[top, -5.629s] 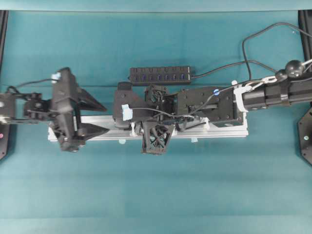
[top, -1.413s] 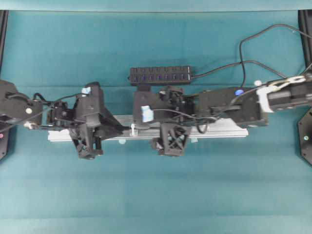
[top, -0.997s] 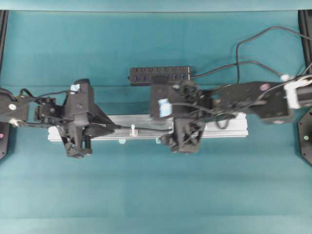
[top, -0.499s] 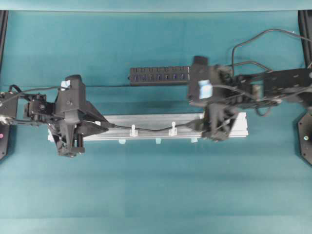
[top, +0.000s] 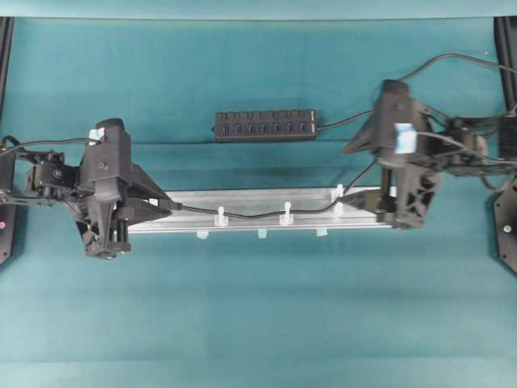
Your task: Pass the USB cable through three rings with both arms.
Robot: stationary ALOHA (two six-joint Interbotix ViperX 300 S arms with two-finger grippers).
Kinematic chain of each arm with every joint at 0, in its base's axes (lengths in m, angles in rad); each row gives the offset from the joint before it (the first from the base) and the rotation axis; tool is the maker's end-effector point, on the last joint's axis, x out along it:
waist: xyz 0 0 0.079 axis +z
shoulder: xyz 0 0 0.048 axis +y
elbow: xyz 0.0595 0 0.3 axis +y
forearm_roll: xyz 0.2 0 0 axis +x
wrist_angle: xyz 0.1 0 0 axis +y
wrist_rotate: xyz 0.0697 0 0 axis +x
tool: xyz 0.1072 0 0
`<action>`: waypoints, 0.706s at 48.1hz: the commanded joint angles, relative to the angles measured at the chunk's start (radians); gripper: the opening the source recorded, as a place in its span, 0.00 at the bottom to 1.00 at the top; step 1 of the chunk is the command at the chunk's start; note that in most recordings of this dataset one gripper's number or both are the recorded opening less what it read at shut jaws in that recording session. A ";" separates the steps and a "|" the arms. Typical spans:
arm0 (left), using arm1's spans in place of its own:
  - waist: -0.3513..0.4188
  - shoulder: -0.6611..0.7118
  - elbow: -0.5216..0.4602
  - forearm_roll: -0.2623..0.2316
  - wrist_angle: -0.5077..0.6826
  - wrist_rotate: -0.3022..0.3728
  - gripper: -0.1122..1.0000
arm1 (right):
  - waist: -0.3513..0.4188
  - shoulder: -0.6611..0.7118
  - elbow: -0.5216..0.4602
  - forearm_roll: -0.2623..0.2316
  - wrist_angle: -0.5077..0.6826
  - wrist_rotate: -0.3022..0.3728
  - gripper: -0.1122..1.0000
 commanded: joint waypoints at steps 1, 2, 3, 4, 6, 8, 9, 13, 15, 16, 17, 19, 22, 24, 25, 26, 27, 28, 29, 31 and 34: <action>-0.002 -0.009 -0.020 0.002 -0.003 0.000 0.30 | -0.003 -0.032 0.009 -0.002 -0.009 0.009 0.92; -0.002 -0.009 -0.021 0.003 -0.003 0.000 0.30 | -0.003 -0.037 0.012 -0.002 -0.009 0.009 0.92; -0.002 -0.008 -0.021 0.002 -0.003 0.000 0.30 | -0.003 -0.040 0.015 0.000 -0.009 0.009 0.92; 0.000 -0.006 -0.021 0.002 -0.003 0.002 0.30 | -0.003 -0.043 0.017 0.000 -0.009 0.009 0.92; 0.002 -0.006 -0.023 0.003 -0.003 0.002 0.30 | -0.003 -0.048 0.020 0.000 -0.009 0.009 0.92; 0.002 -0.006 -0.023 0.002 -0.003 0.002 0.30 | -0.003 -0.051 0.023 0.000 -0.009 0.009 0.92; 0.003 -0.006 -0.023 0.003 -0.003 0.002 0.30 | -0.003 -0.051 0.023 0.000 -0.009 0.009 0.92; 0.003 -0.006 -0.023 0.003 -0.003 0.003 0.30 | -0.003 -0.051 0.025 0.000 -0.006 0.009 0.92; 0.005 -0.006 -0.023 0.003 -0.003 0.003 0.30 | -0.003 -0.051 0.026 -0.002 -0.005 0.009 0.92; 0.005 -0.006 -0.023 0.003 -0.003 0.003 0.30 | -0.003 -0.051 0.026 0.000 -0.005 0.009 0.92; 0.003 -0.006 -0.023 0.002 -0.003 0.003 0.30 | -0.003 -0.051 0.026 0.000 -0.003 0.009 0.92; 0.003 -0.006 -0.023 0.002 -0.003 0.003 0.30 | -0.003 -0.051 0.029 0.000 -0.003 0.009 0.92; 0.005 -0.006 -0.023 0.003 -0.003 0.003 0.30 | -0.003 -0.051 0.029 0.000 -0.003 0.009 0.92; 0.005 -0.006 -0.023 0.003 -0.003 0.003 0.30 | -0.003 -0.051 0.029 -0.002 -0.006 0.009 0.92; 0.005 -0.006 -0.023 0.003 -0.003 0.003 0.30 | -0.003 -0.051 0.029 -0.002 -0.009 0.009 0.92; 0.005 -0.006 -0.023 0.003 -0.003 0.003 0.30 | -0.003 -0.051 0.029 0.000 -0.009 0.009 0.92; 0.005 -0.006 -0.023 0.002 -0.003 0.003 0.30 | -0.003 -0.051 0.029 0.000 -0.009 0.009 0.92; 0.005 -0.006 -0.023 0.003 -0.005 0.003 0.30 | -0.003 -0.051 0.029 0.000 -0.009 0.009 0.92; 0.005 -0.006 -0.023 0.002 -0.003 0.003 0.30 | -0.003 -0.051 0.029 -0.002 -0.009 0.009 0.92; 0.005 -0.006 -0.023 0.003 -0.003 0.003 0.30 | -0.003 -0.051 0.029 0.000 -0.011 0.009 0.92; 0.005 -0.006 -0.023 0.003 -0.003 0.005 0.30 | -0.003 -0.051 0.029 -0.002 -0.011 0.009 0.92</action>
